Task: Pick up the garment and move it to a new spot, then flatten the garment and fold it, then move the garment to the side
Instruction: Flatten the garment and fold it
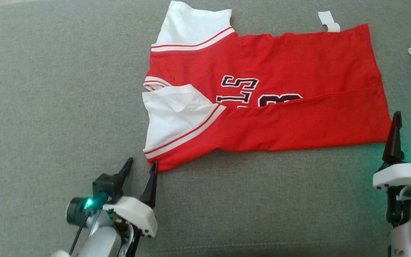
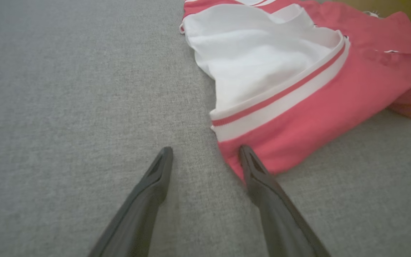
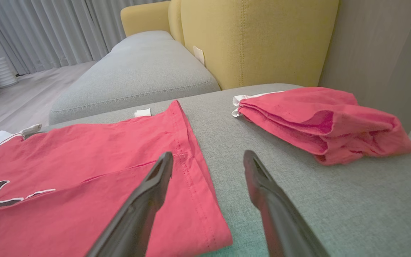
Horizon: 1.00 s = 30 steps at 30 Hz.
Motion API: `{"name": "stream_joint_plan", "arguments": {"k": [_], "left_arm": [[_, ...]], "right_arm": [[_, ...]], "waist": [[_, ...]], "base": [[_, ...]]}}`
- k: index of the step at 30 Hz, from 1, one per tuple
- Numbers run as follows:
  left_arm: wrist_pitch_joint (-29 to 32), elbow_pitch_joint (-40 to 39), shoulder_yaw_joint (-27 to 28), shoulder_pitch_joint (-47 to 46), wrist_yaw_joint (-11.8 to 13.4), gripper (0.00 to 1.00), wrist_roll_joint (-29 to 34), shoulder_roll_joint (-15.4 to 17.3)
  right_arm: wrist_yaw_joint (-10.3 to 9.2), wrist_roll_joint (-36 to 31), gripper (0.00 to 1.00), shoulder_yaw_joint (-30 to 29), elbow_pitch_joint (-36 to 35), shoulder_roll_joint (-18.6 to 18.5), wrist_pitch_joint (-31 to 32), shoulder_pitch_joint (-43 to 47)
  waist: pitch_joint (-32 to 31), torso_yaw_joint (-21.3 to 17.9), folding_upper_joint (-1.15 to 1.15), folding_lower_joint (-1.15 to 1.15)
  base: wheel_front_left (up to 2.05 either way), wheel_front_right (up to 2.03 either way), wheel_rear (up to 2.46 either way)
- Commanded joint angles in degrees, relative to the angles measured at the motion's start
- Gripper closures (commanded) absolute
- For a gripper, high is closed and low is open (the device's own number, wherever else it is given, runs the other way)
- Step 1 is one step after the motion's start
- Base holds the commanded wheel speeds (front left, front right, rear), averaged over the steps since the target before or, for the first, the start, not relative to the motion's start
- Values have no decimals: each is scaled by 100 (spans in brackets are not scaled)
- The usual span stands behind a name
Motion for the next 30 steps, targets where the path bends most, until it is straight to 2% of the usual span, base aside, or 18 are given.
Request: {"name": "stream_joint_plan", "arguments": {"k": [1,7,8,9,10,11,12,25,26,28,29,30], "left_arm": [[7,-80,187,-243,-7,0,-10,9],[276,150,-32,-348,-213,0,-43,-35],[332,170,-71,-343,-249,3,-51,-38],[382,174,-101,-333,-289,26,-72,-43],[417,162,-115,-321,-322,57,-105,-50],[421,135,-133,-317,-347,81,-113,-45],[435,115,-156,-317,-363,100,-105,-27],[373,-317,-243,-502,-383,100,135,413],[367,-343,-244,-504,-373,100,153,451],[367,-377,-247,-500,-361,100,180,522],[373,-392,-244,-497,-357,100,183,553],[384,-412,-243,-495,-349,100,188,582]], "right_arm": [[-5,51,0,153,-179,-25,-4,-79],[-5,67,0,141,-89,-24,4,-98],[-5,65,0,144,-41,-24,44,-103],[-5,54,0,158,17,-24,104,-112],[-5,33,0,163,71,-23,156,-130],[-5,-41,0,164,122,-24,207,-153],[-5,-109,0,159,180,-33,259,-182],[-5,-144,0,-31,1065,-353,842,-591],[-5,-117,21,-27,1144,-354,874,-611],[-5,-86,82,-4,1283,-366,928,-640],[-5,-71,100,15,1345,-371,950,-649],[-5,-49,100,38,1397,-376,959,-655]], "waist": [[8,-18,0,0],[13,-78,0,0],[7,-83,0,0],[1,-86,0,0],[-2,-86,0,0],[-3,-83,0,0],[-4,-77,0,0],[1,102,0,0],[-11,105,0,0],[-40,107,0,0],[-55,107,0,0],[-70,106,0,0]], "base": [[0,0,0],[0,0,0],[0,0,0],[0,0,0],[0,0,0],[0,0,0],[0,0,0],[0,0,0],[0,0,0],[0,0,0],[0,0,0],[0,0,0]]}}
